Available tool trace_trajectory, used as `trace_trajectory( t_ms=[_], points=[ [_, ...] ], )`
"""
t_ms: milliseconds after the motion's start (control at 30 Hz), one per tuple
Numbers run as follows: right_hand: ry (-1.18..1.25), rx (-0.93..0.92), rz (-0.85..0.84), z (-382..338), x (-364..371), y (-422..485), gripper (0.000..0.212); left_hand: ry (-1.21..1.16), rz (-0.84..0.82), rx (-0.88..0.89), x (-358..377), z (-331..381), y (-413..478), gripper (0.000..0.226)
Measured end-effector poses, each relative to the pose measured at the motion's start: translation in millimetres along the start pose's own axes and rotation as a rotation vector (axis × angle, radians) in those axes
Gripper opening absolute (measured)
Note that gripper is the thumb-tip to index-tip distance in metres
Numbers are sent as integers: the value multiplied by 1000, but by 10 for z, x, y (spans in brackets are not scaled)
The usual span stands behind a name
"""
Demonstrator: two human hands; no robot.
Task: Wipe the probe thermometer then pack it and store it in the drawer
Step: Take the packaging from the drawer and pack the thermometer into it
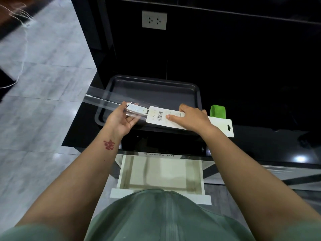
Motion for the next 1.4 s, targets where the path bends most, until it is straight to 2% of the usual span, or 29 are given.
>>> trace_trajectory(
  t_ms=[333,633,833,967,1067,1200,1267,1400],
  points=[
    [-11,7,65,23,-69,-2,56,-10,16,7,-70,81,49,21],
    [-11,11,107,-11,-87,16,56,-78,-43,-43,131,-106,-68,24],
    [-7,20,73,-75,-38,15,53,-128,-89,-101,307,-288,-210,28],
    [5,29,43,-124,-2,27,50,-100,-120,-120,375,-382,-261,57],
    [66,56,-3,-131,11,57,37,-116,-147,-143,420,-440,-284,66],
    [160,117,-91,-78,-9,86,35,-149,-185,-158,441,-479,-293,68],
    [196,130,-118,-41,-36,84,36,-168,-189,-121,418,-420,-273,60],
    [225,135,-135,36,-86,65,38,-319,-95,-9,264,-167,-183,57]
  ],
)
Point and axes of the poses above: each hand's wrist, its own y-axis towards the middle knuckle, its own x-axis out of the palm, z = x × y, the point moved 6 cm from there along y, towards the middle knuckle, and after that the axes turned 11 degrees about x, right-handed, at the moved point
